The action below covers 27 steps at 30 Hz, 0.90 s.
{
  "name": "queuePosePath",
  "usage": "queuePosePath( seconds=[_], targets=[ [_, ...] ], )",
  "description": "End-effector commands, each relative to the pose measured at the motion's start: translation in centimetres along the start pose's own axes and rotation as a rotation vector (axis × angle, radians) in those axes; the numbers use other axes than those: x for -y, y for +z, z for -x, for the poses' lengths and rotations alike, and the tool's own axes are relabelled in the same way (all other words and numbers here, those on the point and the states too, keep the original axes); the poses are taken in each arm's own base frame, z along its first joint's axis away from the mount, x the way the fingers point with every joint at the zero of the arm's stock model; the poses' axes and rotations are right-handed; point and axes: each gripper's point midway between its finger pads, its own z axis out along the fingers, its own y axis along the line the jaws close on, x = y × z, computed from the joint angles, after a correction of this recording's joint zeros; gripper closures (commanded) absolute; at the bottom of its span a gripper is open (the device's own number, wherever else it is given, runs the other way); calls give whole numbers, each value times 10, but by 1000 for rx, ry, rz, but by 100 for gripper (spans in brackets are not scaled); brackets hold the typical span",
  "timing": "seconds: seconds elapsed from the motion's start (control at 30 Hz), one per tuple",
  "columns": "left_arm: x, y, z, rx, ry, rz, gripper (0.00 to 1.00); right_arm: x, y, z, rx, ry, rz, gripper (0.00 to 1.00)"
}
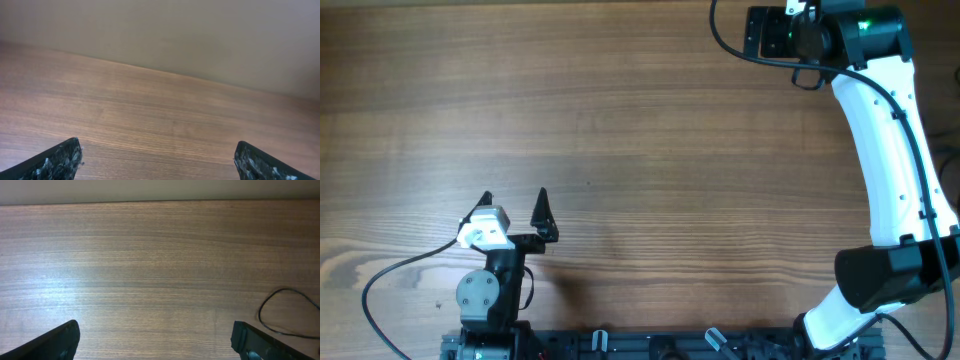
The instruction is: Untangle cables
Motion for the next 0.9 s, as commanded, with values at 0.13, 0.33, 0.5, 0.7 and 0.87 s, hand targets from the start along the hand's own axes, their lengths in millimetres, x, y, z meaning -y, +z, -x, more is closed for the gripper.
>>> queuePosePath(
  seconds=[0.13, 0.33, 0.5, 0.7, 0.87],
  targets=[
    [2, 0, -2, -1, 121, -20, 0, -4, 4, -1, -10, -16, 14, 0],
    [2, 0, -2, 0, 213, -19, 0, -4, 4, -1, -10, -16, 14, 0],
    [2, 0, -2, 0, 212, -20, 0, -4, 4, -1, -10, -16, 14, 0],
    [2, 0, -2, 0, 212, -20, 0, -4, 4, -1, -10, -16, 14, 0],
    [2, 0, -2, 0, 212, -20, 0, -4, 4, -1, -10, -16, 14, 0]
  ],
)
